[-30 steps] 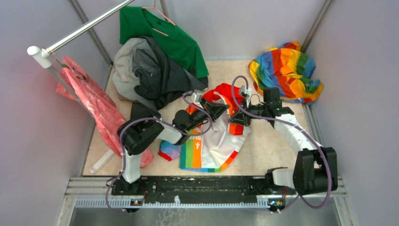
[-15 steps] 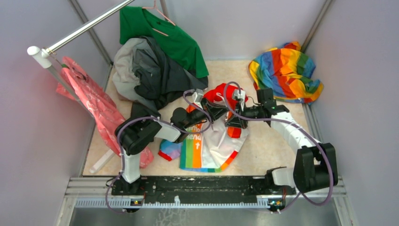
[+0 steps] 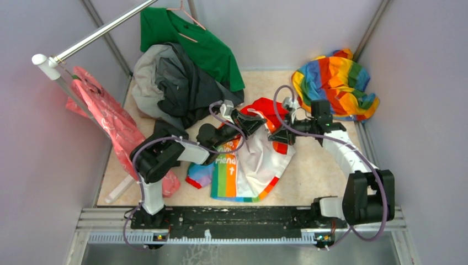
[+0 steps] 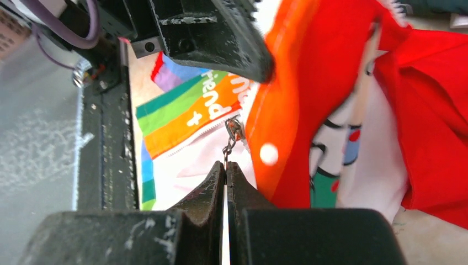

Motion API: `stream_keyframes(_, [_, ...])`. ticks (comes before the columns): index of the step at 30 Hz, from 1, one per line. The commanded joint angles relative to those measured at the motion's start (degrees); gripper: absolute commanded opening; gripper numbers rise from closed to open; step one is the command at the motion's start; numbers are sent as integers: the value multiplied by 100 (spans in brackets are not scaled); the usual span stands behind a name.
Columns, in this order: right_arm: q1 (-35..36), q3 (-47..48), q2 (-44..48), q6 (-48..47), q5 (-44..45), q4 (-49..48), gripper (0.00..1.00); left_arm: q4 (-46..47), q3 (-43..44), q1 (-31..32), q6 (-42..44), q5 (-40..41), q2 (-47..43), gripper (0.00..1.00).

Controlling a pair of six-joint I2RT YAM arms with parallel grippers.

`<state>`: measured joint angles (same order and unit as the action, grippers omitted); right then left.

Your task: Zip up the jacket

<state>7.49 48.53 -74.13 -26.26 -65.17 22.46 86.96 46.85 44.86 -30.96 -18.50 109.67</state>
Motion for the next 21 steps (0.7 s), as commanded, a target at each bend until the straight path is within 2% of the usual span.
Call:
stream_keyframes(1, [-609, -196, 328, 1062, -1402, -512, 0, 1577, 187, -71, 82, 489, -251, 0])
stream_keyframes(3, [-604, -576, 511, 1836, -1797, -1481, 0, 1571, 265, 48, 139, 465, -109, 0])
stream_keyframes(5, [-398, -852, 663, 2450, -1813, -2469, 0, 1574, 399, 193, 241, 461, 50, 0])
stream_keyframes(9, [271, -859, 749, 1659, -1071, -1893, 0, 1572, 663, 553, 968, 457, 274, 0])
stream_keyframes(11, [598, -1065, 852, 1923, -378, -2366, 0, 1577, 708, 593, 1107, 442, 300, 0])
stream_keyframes(13, [631, -1136, 856, 2110, 23, -2612, 0, 1577, 659, 587, 1194, 458, 261, 0])
stream_keyframes(15, [579, -908, 763, 1736, 284, -2038, 0, 1576, 539, 523, 1254, 514, 159, 0])
stream_keyframes(21, [165, -676, 735, 787, -409, -1057, 0, 1578, 290, 100, 814, 510, -109, 0])
